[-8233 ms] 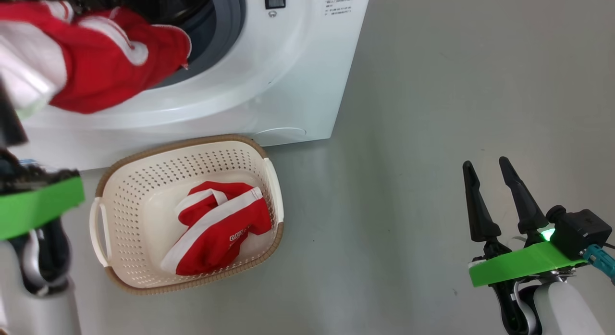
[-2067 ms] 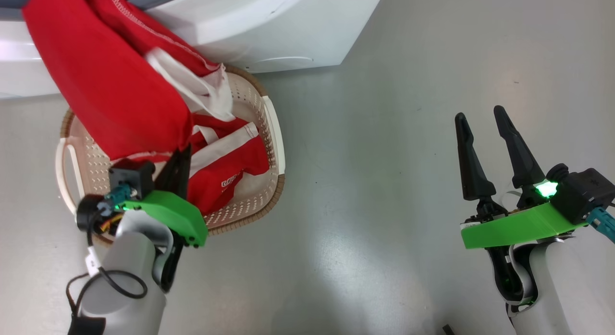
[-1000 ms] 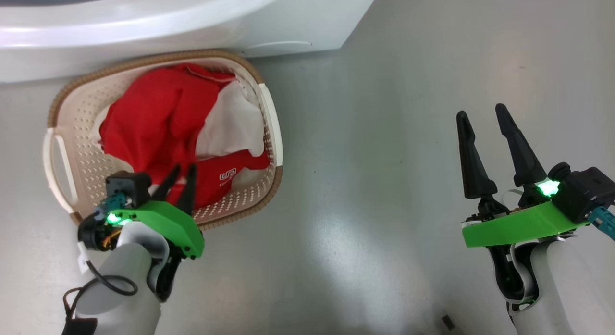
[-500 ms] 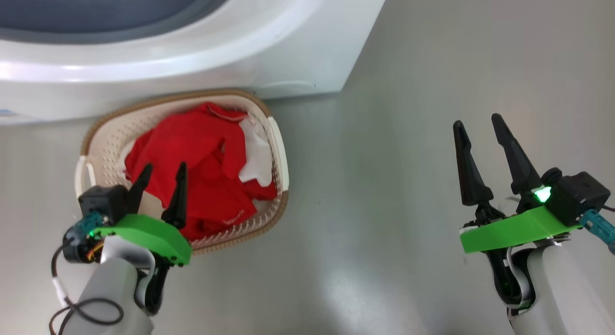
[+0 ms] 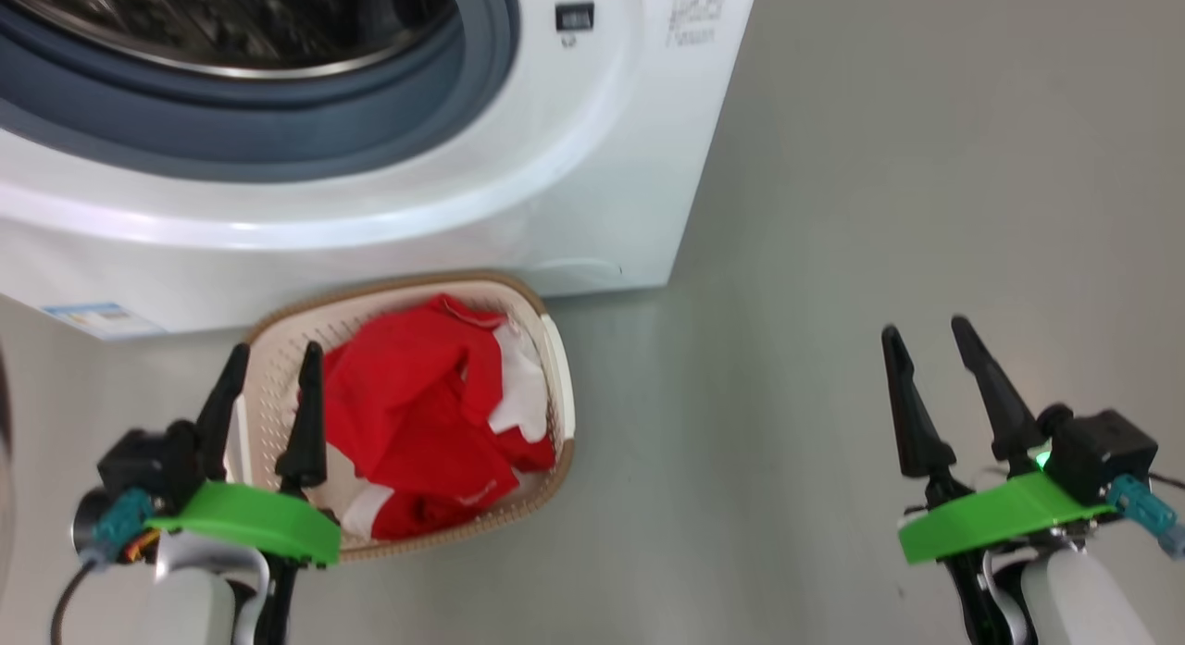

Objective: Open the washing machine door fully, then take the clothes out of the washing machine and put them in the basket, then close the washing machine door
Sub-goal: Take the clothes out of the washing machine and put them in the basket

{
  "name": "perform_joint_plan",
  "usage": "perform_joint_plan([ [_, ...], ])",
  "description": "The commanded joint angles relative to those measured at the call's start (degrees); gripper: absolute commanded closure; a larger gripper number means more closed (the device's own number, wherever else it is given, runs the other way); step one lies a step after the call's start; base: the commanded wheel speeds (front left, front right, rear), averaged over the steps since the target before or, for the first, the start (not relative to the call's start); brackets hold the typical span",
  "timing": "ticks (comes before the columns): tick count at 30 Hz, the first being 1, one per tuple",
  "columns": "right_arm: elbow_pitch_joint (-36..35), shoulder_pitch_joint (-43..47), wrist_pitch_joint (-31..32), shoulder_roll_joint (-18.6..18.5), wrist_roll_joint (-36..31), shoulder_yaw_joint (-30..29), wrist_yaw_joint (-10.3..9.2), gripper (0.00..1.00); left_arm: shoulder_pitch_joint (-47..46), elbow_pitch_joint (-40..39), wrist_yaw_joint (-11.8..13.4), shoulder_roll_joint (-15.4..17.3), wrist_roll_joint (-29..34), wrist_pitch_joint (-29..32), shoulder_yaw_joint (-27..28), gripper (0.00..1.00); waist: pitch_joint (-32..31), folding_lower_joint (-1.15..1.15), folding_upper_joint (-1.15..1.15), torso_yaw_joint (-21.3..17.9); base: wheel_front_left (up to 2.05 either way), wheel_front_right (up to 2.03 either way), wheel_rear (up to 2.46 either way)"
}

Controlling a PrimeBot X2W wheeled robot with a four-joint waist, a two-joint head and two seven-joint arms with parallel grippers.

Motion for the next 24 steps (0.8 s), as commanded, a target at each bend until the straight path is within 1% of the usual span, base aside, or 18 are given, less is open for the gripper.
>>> perform_joint_plan([
  [1,-1.02,1.11,-0.36,0.0,-0.81,1.08,0.43,0.0,1.49,-2.08,-0.31,1.08,0.49,-0.28,2.0,0.0,-3.71,0.0,0.0,1.0,0.0,0.0,0.0],
  [7,-0.68,4.7,-0.36,0.0,-1.28,-0.18,0.43,0.0,6.65,-7.37,-0.31,0.58,0.64,-0.28,3.41,0.0,-7.76,0.0,0.0,1.97,0.0,0.0,0.0],
  [12,-0.69,7.1,-0.36,0.0,-1.47,-0.97,0.43,0.0,11.16,-11.44,-0.31,0.36,2.26,-0.28,3.81,0.0,-10.36,0.0,0.0,2.4,0.0,0.0,0.0],
  [24,-1.41,12.73,-0.36,0.0,-1.56,-2.65,0.43,0.0,22.05,-18.45,-0.31,-0.92,3.29,-0.28,7.23,0.0,-14.78,0.0,0.0,2.47,0.0,0.0,0.0],
])
